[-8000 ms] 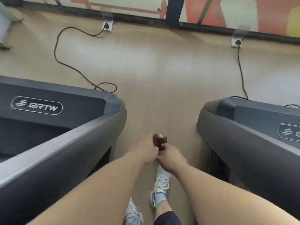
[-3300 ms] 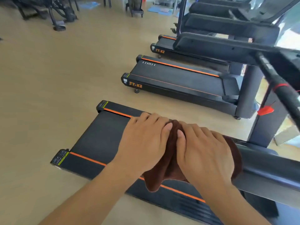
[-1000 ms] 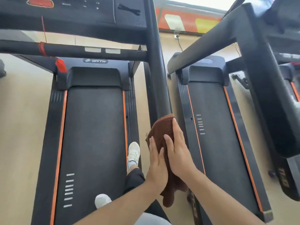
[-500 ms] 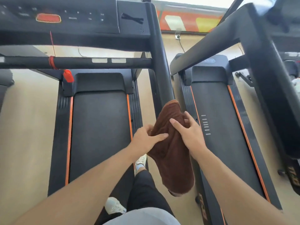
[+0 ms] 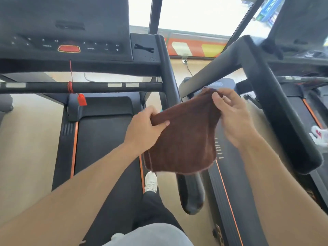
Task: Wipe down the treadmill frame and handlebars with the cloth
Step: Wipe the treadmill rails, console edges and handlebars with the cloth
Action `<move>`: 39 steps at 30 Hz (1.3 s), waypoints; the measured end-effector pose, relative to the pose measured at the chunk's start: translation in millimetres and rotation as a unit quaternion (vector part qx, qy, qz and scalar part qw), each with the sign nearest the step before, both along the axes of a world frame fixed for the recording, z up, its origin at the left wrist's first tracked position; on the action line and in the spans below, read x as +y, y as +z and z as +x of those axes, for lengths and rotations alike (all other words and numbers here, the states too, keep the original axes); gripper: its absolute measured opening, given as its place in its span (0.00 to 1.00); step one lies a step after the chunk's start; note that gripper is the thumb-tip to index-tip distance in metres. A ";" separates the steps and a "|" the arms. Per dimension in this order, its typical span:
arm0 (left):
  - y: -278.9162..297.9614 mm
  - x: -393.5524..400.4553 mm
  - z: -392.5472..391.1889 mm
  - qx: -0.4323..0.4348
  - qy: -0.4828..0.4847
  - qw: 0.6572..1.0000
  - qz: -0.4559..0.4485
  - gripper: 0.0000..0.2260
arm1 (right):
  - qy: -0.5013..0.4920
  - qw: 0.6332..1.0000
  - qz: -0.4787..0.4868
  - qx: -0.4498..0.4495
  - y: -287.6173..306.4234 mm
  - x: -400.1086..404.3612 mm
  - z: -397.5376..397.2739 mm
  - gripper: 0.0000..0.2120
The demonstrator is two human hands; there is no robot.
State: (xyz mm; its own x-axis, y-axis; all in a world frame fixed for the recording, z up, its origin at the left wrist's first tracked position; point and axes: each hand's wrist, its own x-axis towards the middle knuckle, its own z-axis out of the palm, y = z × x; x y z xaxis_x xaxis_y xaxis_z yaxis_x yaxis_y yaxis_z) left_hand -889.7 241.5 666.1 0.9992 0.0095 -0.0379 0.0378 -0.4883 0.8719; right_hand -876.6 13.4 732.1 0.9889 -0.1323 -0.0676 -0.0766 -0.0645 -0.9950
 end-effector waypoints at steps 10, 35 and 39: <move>24.0 -13.0 -40.1 -0.105 -0.038 0.993 -0.038 0.13 | -0.008 0.986 0.112 -0.122 25.9 -21.6 -53.0 0.09; -113.7 -44.8 -119.9 0.274 -0.066 0.954 -0.101 0.21 | 0.049 0.806 -0.574 0.135 -168.1 40.7 -103.1 0.47; -116.3 -56.8 -90.5 0.312 -0.055 0.922 -0.223 0.23 | 0.038 0.828 -0.545 0.124 -167.4 43.3 -58.5 0.46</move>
State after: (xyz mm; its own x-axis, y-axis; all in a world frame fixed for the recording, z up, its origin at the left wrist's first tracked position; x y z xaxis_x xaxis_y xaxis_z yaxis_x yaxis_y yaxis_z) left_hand -980.2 184.7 549.8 0.7751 -0.2462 -0.5819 0.5722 -0.1169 0.8117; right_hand -935.1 56.7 564.7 0.9707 -0.1867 -0.1510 -0.2246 -0.9284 -0.2959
